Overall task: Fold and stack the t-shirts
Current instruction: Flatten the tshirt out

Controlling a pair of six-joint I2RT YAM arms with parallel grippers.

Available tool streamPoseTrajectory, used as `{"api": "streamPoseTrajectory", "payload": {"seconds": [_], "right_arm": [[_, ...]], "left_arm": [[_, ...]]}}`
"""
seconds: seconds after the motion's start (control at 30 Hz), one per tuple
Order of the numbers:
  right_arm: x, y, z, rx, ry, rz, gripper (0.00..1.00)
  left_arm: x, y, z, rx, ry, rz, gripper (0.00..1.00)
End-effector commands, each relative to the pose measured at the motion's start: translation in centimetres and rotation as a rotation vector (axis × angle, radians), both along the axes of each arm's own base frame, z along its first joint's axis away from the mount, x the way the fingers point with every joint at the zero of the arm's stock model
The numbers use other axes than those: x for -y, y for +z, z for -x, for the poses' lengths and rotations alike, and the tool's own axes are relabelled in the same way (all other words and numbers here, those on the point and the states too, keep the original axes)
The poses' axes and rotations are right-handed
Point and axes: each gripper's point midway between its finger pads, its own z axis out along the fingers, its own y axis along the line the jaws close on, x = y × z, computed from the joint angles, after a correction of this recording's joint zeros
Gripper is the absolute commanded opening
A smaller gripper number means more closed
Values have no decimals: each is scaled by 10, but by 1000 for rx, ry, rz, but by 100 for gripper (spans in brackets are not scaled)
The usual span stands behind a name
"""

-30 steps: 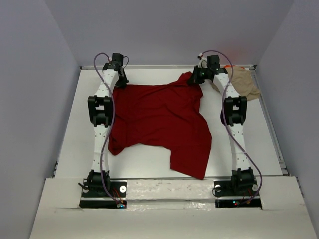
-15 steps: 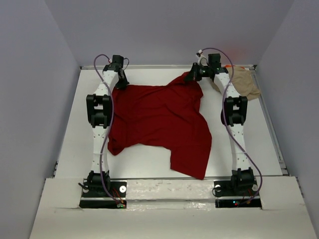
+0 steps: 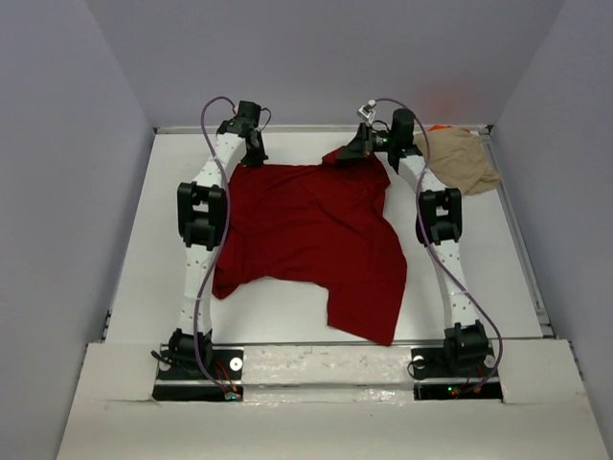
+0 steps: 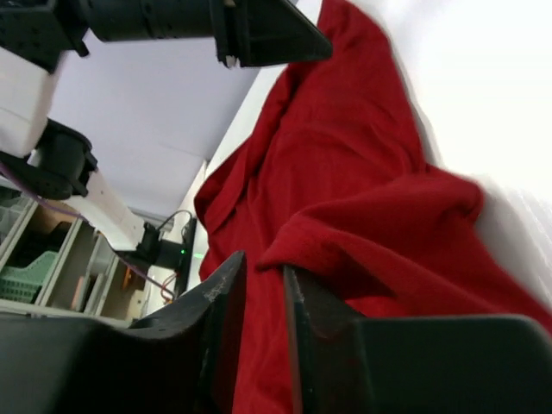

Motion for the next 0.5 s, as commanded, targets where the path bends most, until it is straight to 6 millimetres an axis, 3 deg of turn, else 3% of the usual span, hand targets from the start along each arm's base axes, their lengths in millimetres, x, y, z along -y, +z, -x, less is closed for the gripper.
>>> {"api": "streamPoseTrajectory", "payload": {"seconds": [0.0,0.07,0.2,0.27,0.3,0.33,0.37,0.4,0.47], "right_arm": [[4,28,13,63,65,-23,36],[9,20,7,71,27,-17,46],[23,9,-9,-20,-89,31,47],[31,11,-31,90,-199,106,47],[35,-3,-29,-4,-241,181,48],[45,-8,-47,75,-351,282,49],[50,-8,-50,92,-382,324,49],[63,-23,-57,55,-471,429,49],[83,-31,-62,84,-553,570,48]], "left_arm": [[-6,69,0,109,-13,-2,0],[-3,73,1,114,-21,1,0],[4,77,4,116,-39,2,0],[8,80,6,122,-50,-11,0],[9,80,7,120,-52,-15,0],[8,83,8,126,-50,-21,0],[9,85,7,138,-51,-21,0],[11,85,10,137,-52,-23,0],[12,87,11,139,-52,-21,0]]}}
